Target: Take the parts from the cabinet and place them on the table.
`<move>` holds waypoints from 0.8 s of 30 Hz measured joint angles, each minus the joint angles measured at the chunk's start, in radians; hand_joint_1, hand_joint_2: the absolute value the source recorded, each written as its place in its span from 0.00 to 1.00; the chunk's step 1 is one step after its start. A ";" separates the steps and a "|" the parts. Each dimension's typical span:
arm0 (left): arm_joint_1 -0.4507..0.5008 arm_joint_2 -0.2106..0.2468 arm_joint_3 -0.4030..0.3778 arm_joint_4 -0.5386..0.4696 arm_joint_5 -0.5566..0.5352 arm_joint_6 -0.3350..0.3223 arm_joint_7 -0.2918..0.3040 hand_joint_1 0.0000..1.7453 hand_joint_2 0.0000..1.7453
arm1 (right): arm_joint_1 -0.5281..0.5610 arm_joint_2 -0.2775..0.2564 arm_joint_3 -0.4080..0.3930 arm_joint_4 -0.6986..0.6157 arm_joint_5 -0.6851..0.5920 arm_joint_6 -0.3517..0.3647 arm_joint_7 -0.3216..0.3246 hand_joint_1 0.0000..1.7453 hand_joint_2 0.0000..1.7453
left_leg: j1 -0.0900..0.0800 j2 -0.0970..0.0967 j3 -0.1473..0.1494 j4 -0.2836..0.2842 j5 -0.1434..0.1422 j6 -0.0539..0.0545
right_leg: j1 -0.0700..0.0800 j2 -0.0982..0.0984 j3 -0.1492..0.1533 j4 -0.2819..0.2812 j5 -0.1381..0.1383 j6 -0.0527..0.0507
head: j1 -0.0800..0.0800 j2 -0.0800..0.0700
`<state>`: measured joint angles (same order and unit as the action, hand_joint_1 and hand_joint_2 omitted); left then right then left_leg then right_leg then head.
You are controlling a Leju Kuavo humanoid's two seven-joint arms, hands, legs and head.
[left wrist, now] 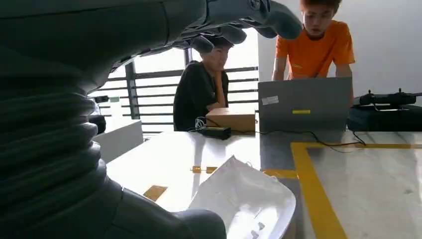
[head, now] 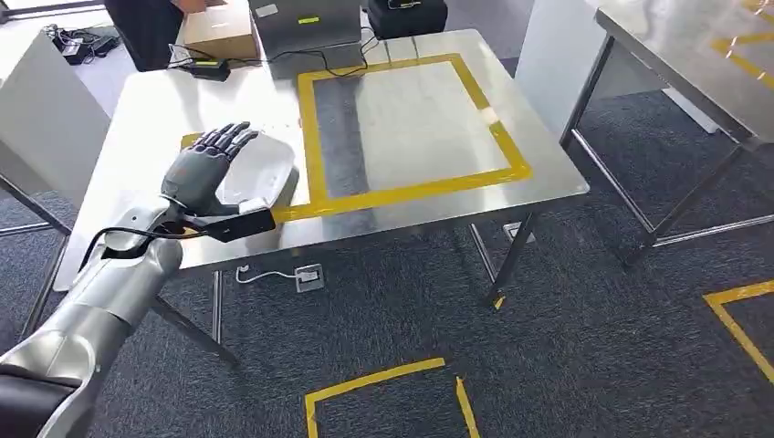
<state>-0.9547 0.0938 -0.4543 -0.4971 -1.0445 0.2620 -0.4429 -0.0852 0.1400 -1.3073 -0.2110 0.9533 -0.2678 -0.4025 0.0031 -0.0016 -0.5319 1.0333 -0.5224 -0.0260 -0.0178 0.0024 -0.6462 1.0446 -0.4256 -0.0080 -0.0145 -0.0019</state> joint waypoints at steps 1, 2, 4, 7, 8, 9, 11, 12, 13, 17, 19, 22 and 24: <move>-0.001 -0.005 0.000 0.002 0.001 0.005 0.000 0.00 1.00 | -0.002 -0.002 0.000 0.000 0.000 0.006 -0.003 0.00 0.00 | -0.008 -0.002 -0.009 0.007 0.024 0.005 | -0.001 0.000 0.002 -0.004 0.006 0.007 | 0.000 0.000; -0.002 -0.008 0.000 0.005 0.001 0.006 0.003 0.00 1.00 | -0.003 -0.005 0.000 0.000 0.000 0.014 -0.003 0.00 0.00 | -0.010 -0.002 -0.010 0.000 0.022 0.010 | -0.002 0.000 0.002 -0.003 0.011 0.013 | -0.003 0.000; -0.004 -0.017 -0.001 0.011 -0.001 0.013 0.006 0.00 1.00 | -0.002 -0.009 0.000 0.000 0.000 0.036 -0.003 0.00 0.00 | -0.011 -0.002 -0.016 -0.005 0.029 0.026 | 0.000 0.001 0.000 -0.012 0.023 0.028 | -0.003 0.000; -0.010 -0.028 -0.001 0.019 -0.002 0.018 0.008 0.00 1.00 | -0.003 -0.016 -0.001 0.000 0.000 0.055 -0.009 0.00 0.00 | -0.002 0.003 -0.034 -0.020 0.061 0.052 | -0.002 0.002 -0.048 0.092 -0.069 0.038 | 0.001 0.000; -0.010 -0.029 -0.001 0.021 -0.002 0.018 0.009 0.00 1.00 | -0.003 -0.022 -0.001 0.000 0.000 0.056 -0.010 0.00 0.00 | -0.003 0.003 -0.045 -0.018 0.067 0.053 | -0.002 0.002 -0.081 0.177 -0.116 0.041 | 0.001 0.000; -0.009 -0.030 -0.001 0.025 -0.003 0.018 0.008 0.00 1.00 | -0.003 -0.025 -0.001 0.000 0.000 0.056 -0.010 0.00 0.00 | -0.004 0.003 -0.056 -0.016 0.073 0.054 | -0.002 0.002 -0.108 0.251 -0.149 0.044 | 0.001 0.000; -0.008 -0.031 -0.001 0.031 -0.003 0.018 0.008 0.00 1.00 | -0.003 -0.029 -0.001 0.000 0.000 0.056 -0.010 0.00 0.00 | -0.004 0.003 -0.078 -0.009 0.085 0.052 | -0.001 0.001 -0.105 0.287 -0.156 0.044 | 0.001 0.000; -0.008 -0.031 -0.001 0.034 -0.003 0.019 0.008 0.00 1.00 | -0.003 -0.029 -0.001 0.000 0.000 0.056 -0.010 0.00 0.00 | -0.003 0.003 -0.087 -0.004 0.089 0.049 | -0.002 0.001 -0.065 0.229 -0.131 0.044 | 0.001 0.000; -0.008 -0.031 -0.001 0.034 -0.002 0.020 0.007 0.00 1.00 | -0.003 -0.030 -0.001 0.000 0.000 0.057 -0.011 0.00 0.00 | -0.002 0.003 -0.095 0.000 0.092 0.046 | -0.003 0.000 -0.007 0.144 -0.100 0.043 | 0.001 0.000; -0.013 -0.043 -0.001 0.035 -0.002 0.021 0.006 0.00 1.00 | -0.007 -0.031 -0.001 0.000 -0.008 0.058 -0.017 0.00 0.00 | -0.009 0.002 -0.111 0.013 0.106 0.024 | 0.002 0.002 0.064 0.009 -0.070 0.021 | 0.000 0.000; -0.014 -0.050 -0.001 0.037 -0.002 0.021 0.006 0.00 1.00 | -0.009 -0.032 -0.002 0.000 -0.009 0.057 -0.020 0.00 0.00 | -0.007 0.001 -0.112 0.004 0.119 0.010 | 0.006 0.002 0.060 0.007 -0.058 0.006 | 0.001 0.000; -0.015 -0.052 -0.002 0.040 -0.003 0.021 0.016 0.00 1.00 | -0.012 -0.031 -0.002 0.000 -0.008 0.059 -0.011 0.00 0.00 | -0.002 0.000 -0.146 0.083 0.044 -0.007 | -0.002 -0.001 0.047 -0.002 -0.037 -0.015 | -0.005 0.000; -0.006 -0.054 -0.002 0.040 -0.003 0.023 0.023 0.00 1.00 | -0.011 -0.027 -0.002 0.000 -0.002 0.068 -0.003 0.00 0.00 | 0.001 0.000 -0.204 0.239 -0.043 -0.016 | -0.001 -0.001 0.029 -0.002 -0.024 -0.016 | -0.005 0.000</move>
<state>-0.9608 0.0397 -0.4559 -0.4566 -1.0471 0.2849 -0.4196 -0.0962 0.1133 -1.3092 -0.2110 0.9514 -0.1995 -0.4051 0.0036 -0.0011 -0.7354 1.2724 -0.5651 -0.0418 -0.0190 0.0016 -0.6170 1.0429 -0.4497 -0.0238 -0.0191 -0.0016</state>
